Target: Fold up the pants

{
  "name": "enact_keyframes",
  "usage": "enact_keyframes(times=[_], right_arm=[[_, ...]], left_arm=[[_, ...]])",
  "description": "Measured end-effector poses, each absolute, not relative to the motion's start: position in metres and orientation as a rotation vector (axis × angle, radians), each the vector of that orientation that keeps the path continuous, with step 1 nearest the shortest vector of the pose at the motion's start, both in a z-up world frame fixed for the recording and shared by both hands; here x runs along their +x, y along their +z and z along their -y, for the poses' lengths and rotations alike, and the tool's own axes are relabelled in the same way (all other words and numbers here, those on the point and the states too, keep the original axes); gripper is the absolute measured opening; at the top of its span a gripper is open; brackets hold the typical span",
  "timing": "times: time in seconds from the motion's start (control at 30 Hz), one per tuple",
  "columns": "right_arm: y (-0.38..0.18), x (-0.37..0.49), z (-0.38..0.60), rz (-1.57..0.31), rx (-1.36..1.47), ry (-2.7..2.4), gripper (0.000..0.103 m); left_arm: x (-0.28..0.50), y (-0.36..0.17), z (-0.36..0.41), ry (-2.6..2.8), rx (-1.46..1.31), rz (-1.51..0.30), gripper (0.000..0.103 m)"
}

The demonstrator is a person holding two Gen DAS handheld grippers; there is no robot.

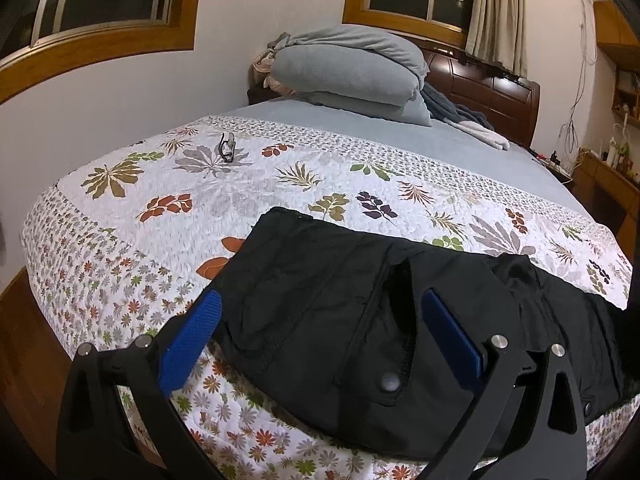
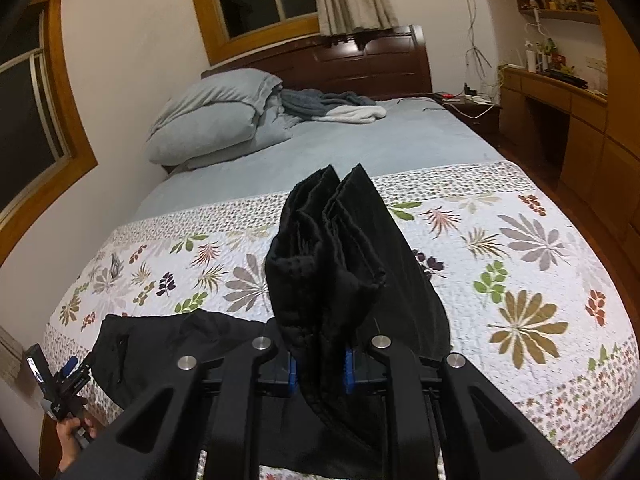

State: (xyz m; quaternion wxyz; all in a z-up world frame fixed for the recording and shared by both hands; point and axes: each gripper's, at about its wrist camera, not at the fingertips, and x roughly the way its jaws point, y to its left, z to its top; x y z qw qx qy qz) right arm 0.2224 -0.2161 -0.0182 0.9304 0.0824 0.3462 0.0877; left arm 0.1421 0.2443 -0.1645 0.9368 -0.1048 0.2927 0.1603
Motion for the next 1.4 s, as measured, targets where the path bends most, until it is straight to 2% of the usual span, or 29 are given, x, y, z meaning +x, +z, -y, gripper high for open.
enact_keyframes(times=[0.77,1.4], right_arm=[[-0.05,0.232,0.139,-0.821,-0.001,0.232,0.016],[-0.129,0.185,0.025,-0.792,-0.654,0.23,0.016]], left_arm=[[0.144,-0.179,-0.27,0.328,-0.358,-0.658,0.1],[0.144,-0.181,-0.273,0.325,-0.38,-0.664,0.1]])
